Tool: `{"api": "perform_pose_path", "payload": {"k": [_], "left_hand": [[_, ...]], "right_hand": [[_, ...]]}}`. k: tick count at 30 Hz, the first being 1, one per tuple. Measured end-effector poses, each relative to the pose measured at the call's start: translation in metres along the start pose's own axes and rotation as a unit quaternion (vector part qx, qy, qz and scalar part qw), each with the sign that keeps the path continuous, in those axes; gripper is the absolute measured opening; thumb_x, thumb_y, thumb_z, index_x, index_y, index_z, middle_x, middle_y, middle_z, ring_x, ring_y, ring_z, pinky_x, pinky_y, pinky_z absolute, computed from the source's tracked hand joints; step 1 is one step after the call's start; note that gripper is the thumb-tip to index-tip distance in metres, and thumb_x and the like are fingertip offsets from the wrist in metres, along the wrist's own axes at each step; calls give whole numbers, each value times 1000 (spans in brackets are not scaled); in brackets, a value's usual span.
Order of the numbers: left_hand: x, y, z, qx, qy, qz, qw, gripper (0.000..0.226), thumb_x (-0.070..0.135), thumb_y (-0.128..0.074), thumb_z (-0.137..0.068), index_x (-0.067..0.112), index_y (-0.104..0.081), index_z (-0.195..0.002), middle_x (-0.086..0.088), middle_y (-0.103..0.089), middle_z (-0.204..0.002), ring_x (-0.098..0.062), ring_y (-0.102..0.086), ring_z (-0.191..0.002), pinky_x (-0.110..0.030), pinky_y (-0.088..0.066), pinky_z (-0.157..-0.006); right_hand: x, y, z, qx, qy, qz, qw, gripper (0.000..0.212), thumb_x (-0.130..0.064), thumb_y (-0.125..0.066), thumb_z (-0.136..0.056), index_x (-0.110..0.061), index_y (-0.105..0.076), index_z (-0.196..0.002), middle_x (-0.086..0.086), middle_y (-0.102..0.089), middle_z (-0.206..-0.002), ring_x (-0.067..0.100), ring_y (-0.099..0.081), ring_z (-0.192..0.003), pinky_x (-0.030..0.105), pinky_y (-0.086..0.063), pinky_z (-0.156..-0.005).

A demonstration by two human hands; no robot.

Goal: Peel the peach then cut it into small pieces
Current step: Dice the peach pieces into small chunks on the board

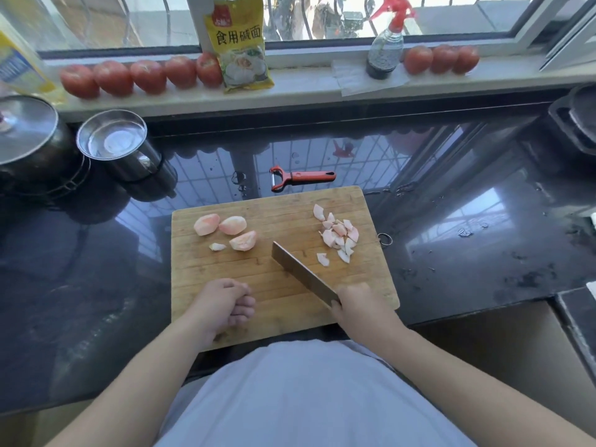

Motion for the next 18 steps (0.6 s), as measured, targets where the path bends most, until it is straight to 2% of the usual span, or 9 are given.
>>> {"api": "perform_pose_path", "payload": {"k": [2, 4, 7, 9, 11, 13, 14, 16, 18], "left_hand": [[0, 1, 1, -7, -5, 9, 1000, 18, 15, -58, -105, 1, -68, -106, -11, -73, -75, -21, -68, -62, -32, -57, -62], [4, -3, 3, -13, -12, 18, 1000, 18, 16, -57, -105, 2, -69, -106, -11, -73, -78, -22, -68, -66, -33, -57, -65], [17, -12, 11, 0, -49, 27, 998, 19, 16, -54, -106, 4, -69, -105, -11, -73, -82, -23, -68, -69, -33, -57, -67], [30, -15, 18, 40, -105, 46, 993, 20, 17, -52, -106, 7, -69, -103, -11, -72, -84, -21, -67, -70, -32, -57, -66], [46, -16, 28, 108, -180, 22, 977, 22, 23, -53, -106, 13, -71, -98, -6, -73, -85, -19, -67, -75, -32, -56, -70], [62, -22, 41, 144, -258, -33, 955, 22, 26, -52, -106, 21, -70, -95, 3, -72, -86, -13, -64, -78, -28, -51, -72], [69, -28, 45, 134, -288, -68, 946, 21, 22, -51, -106, 23, -70, -96, 8, -71, -88, -9, -61, -79, -22, -47, -71], [81, -48, 48, 69, -325, -184, 925, 24, 12, -49, -104, 23, -71, -103, 13, -69, -99, -1, -59, -88, -7, -41, -70], [83, -75, 44, -26, -342, -332, 879, 30, 10, -47, -104, 23, -72, -114, 10, -67, -112, -5, -58, -102, -8, -42, -80]], "right_hand": [[13, 15, -11, 37, -2, 34, 999, 26, -24, -46, -100, -21, -53, -75, 4, -61, -82, 26, -61, -75, 32, -46, -60], [26, 29, -23, 83, 20, 101, 991, 20, -24, -47, -100, -18, -65, -93, 6, -68, -94, 28, -64, -82, 31, -45, -62], [42, 36, -35, 111, 62, 150, 980, 17, -25, -52, -98, -19, -67, -104, 7, -70, -96, 33, -66, -82, 36, -49, -63], [47, 32, -33, 123, 105, 193, 968, 11, -21, -64, -91, -19, -66, -102, 3, -68, -90, 31, -65, -69, 35, -48, -54], [51, 26, -26, 144, 154, 226, 951, 24, -12, -76, -77, -19, -66, -98, 0, -66, -92, 25, -61, -59, 34, -49, -48], [53, 27, -19, 194, 193, 238, 932, 34, -3, -78, -67, -16, -68, -97, 3, -65, -95, 23, -55, -57, 33, -46, -48], [53, 30, -16, 227, 200, 251, 920, 36, 1, -76, -63, -14, -68, -94, 5, -63, -91, 22, -47, -53, 31, -40, -48], [50, 35, -12, 279, 187, 275, 901, 37, 8, -71, -55, -12, -65, -84, 6, -58, -82, 20, -29, -51, 29, -27, -50], [46, 35, -12, 301, 169, 275, 897, 36, 12, -67, -52, -12, -59, -78, 7, -54, -78, 20, -26, -48, 29, -22, -51]]}}
Point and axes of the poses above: each hand's wrist, its own z-axis away from the middle knuckle, its own y-axis out of the back of the hand, x = y × z, the point moved 3 cm from there along -z, towards the middle knuckle
